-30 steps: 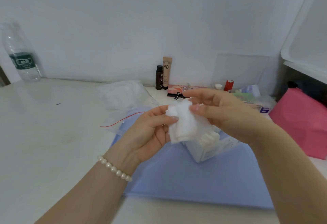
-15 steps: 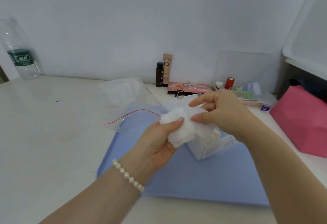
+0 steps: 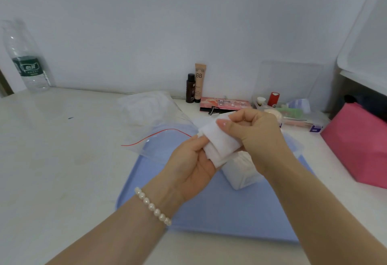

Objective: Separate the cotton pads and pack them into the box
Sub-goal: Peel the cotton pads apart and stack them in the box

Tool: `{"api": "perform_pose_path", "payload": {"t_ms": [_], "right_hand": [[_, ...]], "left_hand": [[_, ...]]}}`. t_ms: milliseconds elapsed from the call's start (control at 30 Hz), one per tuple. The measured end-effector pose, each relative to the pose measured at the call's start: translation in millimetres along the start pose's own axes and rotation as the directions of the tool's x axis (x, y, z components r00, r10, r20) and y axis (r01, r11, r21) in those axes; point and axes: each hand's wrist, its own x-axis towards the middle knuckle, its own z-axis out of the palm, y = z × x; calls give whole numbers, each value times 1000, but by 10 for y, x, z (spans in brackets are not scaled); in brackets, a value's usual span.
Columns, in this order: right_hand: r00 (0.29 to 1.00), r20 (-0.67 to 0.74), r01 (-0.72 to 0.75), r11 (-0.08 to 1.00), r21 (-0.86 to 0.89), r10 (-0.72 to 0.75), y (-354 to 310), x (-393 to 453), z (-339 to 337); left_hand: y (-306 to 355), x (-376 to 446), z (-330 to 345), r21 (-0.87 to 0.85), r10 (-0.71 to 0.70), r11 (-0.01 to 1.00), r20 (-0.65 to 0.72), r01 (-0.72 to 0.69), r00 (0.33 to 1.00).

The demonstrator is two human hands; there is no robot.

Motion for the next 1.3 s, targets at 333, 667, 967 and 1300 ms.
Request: {"api": "perform_pose_path", "payload": {"t_ms": [333, 667, 967, 1300], "right_hand": [[949, -101, 263, 927, -266, -298, 154, -5, 92], [872, -55, 399, 771, -497, -487, 232, -4, 78], [927, 67, 372, 887, -274, -368, 347, 32, 96], [679, -110, 604, 638, -478, -726, 371, -67, 184]], "left_hand": [[25, 5, 19, -82, -22, 996, 44, 26, 999], [54, -30, -5, 70, 59, 995, 122, -68, 991], [65, -85, 20, 104, 32, 993, 245, -59, 969], [177, -237, 180, 201, 158, 964, 81, -172, 984]]}}
